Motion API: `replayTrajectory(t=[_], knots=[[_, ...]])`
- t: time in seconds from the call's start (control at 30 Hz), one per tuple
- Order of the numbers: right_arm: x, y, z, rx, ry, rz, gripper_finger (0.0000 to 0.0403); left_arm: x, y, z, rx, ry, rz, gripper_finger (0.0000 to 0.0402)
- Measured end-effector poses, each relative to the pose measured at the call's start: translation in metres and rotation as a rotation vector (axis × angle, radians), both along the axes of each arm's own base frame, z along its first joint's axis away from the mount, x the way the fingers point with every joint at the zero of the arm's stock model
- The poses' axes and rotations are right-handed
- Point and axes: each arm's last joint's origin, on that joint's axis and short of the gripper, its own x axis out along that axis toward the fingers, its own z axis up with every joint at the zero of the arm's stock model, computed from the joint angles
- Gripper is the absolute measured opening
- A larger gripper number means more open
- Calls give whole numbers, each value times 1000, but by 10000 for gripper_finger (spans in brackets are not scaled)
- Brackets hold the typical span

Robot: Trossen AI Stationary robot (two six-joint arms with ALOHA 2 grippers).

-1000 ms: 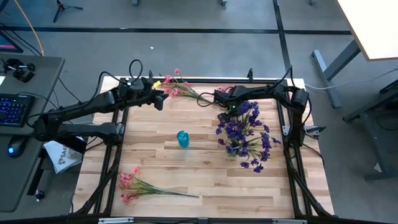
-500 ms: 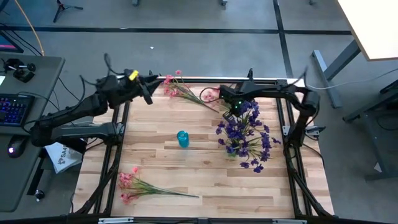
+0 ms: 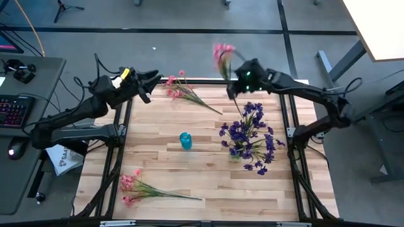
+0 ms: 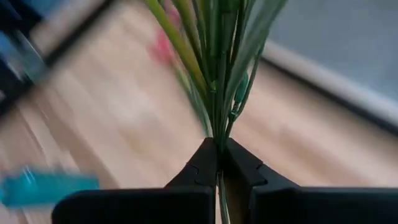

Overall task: Sort flowers into vase by color
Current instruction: Put the top right pink flowers into the blue vase

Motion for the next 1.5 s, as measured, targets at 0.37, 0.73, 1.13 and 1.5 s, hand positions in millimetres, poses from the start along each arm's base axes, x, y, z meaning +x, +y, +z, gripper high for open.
replayTrajectory(t=[0.37, 0.73, 1.13, 1.5], knots=[[22, -23, 34, -94, -494, 169, 1, 51, 7, -20, -48, 30, -141, 194], [58, 35, 49, -229, -669, 462, 0, 87, -4, -28, 12, 74, -256, 264], [65, 39, 51, -209, -739, 489, 0, 121, -2, -29, 4, 150, -367, 269], [69, 53, 51, -201, -740, 543, 0, 129, 1, -33, 14, 123, -367, 262]])
